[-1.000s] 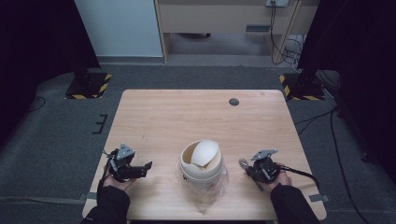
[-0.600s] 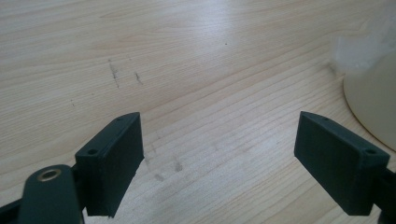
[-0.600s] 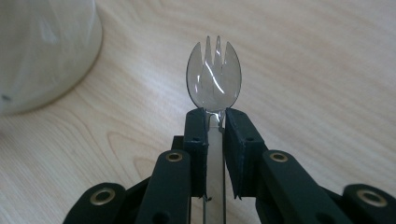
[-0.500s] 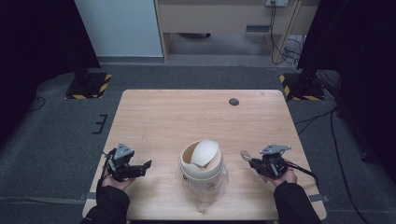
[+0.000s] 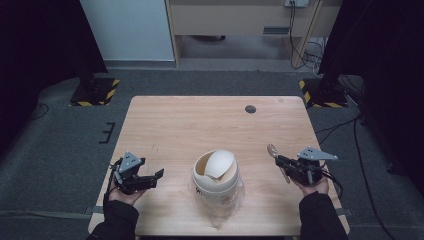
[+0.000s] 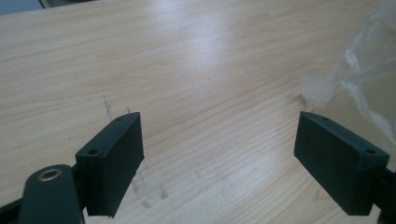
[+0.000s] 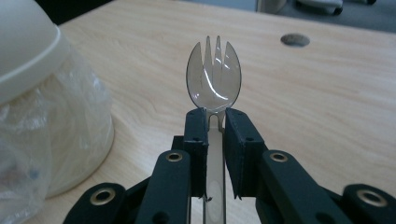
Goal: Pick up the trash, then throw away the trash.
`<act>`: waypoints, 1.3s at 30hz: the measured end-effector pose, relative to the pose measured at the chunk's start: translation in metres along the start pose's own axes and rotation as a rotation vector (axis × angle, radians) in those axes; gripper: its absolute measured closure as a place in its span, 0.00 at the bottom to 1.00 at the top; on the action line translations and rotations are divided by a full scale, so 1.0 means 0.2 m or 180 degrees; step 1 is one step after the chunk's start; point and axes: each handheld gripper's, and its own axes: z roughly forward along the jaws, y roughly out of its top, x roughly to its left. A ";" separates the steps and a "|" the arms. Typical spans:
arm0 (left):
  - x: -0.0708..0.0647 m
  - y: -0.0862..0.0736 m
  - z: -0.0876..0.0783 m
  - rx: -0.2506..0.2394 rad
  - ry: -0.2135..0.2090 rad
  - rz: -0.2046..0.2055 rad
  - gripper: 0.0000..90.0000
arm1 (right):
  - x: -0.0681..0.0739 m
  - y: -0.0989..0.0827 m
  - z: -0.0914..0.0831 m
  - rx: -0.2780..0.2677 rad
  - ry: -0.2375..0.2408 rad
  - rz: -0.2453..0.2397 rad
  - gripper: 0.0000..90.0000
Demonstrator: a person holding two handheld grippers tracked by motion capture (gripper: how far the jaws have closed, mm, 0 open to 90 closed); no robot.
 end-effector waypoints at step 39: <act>-0.22 0.47 -0.15 -0.1217 -0.0313 -0.0137 0.22 | 0.12 0.40 -0.13 -0.1200 0.0352 -0.0187 0.88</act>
